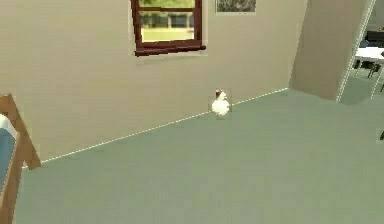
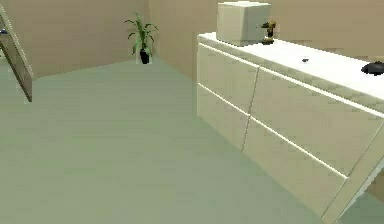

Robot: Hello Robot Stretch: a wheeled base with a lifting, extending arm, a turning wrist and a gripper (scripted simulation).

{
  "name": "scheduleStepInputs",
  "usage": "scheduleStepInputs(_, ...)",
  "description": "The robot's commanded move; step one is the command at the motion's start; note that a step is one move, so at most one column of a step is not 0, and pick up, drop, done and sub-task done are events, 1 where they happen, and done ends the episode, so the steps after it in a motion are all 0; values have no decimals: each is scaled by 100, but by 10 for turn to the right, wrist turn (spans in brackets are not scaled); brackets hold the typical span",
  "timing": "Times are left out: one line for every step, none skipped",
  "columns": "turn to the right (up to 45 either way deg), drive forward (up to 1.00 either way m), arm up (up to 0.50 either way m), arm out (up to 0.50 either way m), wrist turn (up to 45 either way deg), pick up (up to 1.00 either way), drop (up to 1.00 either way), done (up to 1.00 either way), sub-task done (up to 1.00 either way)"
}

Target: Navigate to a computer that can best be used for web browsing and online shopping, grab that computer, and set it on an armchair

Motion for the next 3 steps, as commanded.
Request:
scheduleStepInputs(60, 0, 0, 0, 0, 0, 0, 0, 0)
scheduleStepInputs(30, 0, 0, 0, 0, 0, 0, 0, 0)
scheduleStepInputs(0, 20, 0, 0, 0, 0, 0, 0, 0)
